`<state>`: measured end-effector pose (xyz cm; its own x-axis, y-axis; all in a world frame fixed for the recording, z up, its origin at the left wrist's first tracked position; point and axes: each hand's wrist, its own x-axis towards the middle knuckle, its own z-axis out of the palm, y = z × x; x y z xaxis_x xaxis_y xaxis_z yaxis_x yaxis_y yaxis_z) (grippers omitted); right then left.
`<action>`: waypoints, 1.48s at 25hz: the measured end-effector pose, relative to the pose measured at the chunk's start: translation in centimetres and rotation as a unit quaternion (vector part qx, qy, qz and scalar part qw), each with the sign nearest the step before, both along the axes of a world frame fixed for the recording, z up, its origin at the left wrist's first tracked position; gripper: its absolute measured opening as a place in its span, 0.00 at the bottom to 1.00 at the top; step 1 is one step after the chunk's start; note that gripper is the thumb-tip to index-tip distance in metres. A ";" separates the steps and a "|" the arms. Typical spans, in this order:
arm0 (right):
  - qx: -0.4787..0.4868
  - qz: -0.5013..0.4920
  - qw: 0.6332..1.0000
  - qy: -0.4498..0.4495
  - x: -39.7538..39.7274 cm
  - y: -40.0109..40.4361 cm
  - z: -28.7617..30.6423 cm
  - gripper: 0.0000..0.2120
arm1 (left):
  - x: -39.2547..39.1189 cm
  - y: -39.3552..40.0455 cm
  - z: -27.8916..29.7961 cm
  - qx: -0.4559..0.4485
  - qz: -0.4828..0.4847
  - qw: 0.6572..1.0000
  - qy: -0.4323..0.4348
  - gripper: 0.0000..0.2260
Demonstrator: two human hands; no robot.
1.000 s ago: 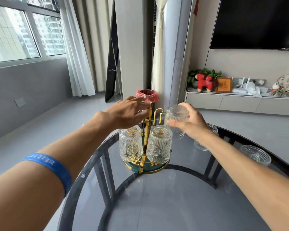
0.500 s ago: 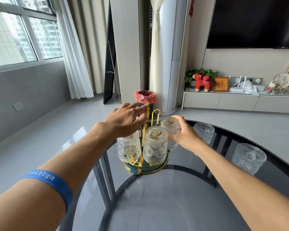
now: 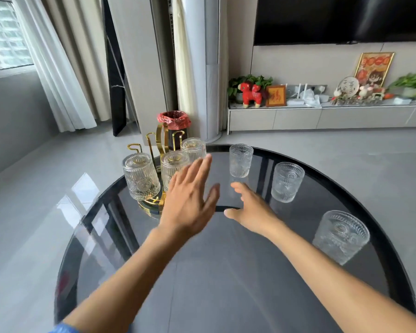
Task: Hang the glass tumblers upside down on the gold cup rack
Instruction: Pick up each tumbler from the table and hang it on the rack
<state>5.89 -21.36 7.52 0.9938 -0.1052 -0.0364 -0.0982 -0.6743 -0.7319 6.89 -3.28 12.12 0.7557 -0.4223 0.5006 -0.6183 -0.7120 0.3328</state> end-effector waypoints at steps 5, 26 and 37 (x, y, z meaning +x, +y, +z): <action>-0.213 -0.047 0.963 -0.161 -7.4 -3.0 0.3 0.19 | -6.8 -5.2 -7.0 -0.017 0.021 0.983 0.183 0.29; 0.494 0.103 0.853 -0.132 -8.3 0.7 4.0 0.27 | -8.0 -0.4 -1.2 -0.566 -0.053 0.654 0.498 0.28; 0.206 0.149 0.956 -0.149 -0.5 7.8 9.2 0.28 | -2.0 8.9 5.6 -0.658 0.082 0.698 0.272 0.17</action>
<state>5.43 -13.55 16.73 0.9504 0.1457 0.2749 0.3066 -0.2885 -0.9070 4.87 5.66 17.72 0.9690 0.2470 -0.0053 -0.0931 0.3849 0.9183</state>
